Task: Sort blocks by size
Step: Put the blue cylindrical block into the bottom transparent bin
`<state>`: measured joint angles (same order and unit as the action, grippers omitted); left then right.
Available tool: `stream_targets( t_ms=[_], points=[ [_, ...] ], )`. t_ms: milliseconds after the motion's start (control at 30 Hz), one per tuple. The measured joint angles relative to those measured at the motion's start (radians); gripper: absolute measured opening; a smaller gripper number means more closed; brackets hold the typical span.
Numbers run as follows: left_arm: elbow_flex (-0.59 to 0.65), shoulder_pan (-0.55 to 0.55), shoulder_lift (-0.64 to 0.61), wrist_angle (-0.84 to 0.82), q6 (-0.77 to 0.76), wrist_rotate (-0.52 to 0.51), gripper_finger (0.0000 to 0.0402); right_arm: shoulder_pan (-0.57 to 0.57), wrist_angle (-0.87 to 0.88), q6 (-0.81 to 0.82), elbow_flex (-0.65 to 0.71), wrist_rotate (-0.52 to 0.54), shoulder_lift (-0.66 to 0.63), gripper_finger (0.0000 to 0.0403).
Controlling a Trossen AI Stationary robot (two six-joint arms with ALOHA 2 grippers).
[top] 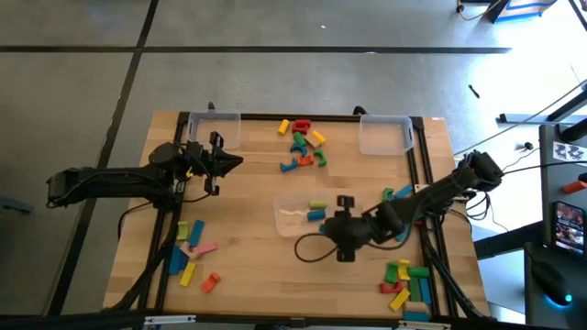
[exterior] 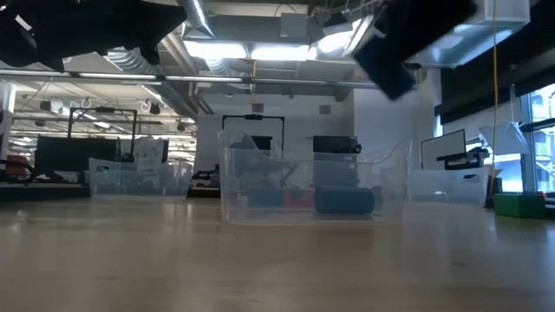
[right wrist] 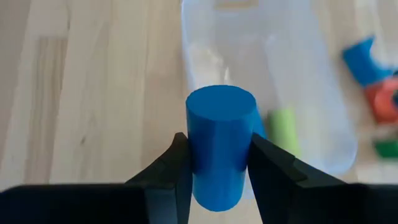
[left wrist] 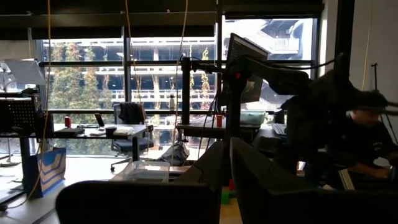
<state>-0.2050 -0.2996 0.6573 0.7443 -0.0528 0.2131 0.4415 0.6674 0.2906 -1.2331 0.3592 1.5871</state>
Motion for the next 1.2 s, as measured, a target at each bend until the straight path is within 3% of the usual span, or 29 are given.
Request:
stream_targets(
  t_ms=[267, 533, 1200],
  points=[
    [0.000, 0.000, 0.000, 0.000, 0.000, 0.000, 0.0024, -0.109, -0.120, -0.166, 0.000, -0.018, 0.008, 0.0128],
    [0.000, 0.000, 0.000, 0.000, 0.000, 0.000, 0.0024, -0.177, -0.122, -0.192, 0.000, -0.135, 0.091, 0.0128],
    [0.000, 0.000, 0.000, 0.000, 0.000, 0.000, 0.0024, -0.188, -0.007, -0.192, 0.000, -0.175, 0.224, 0.0135]
  ],
)
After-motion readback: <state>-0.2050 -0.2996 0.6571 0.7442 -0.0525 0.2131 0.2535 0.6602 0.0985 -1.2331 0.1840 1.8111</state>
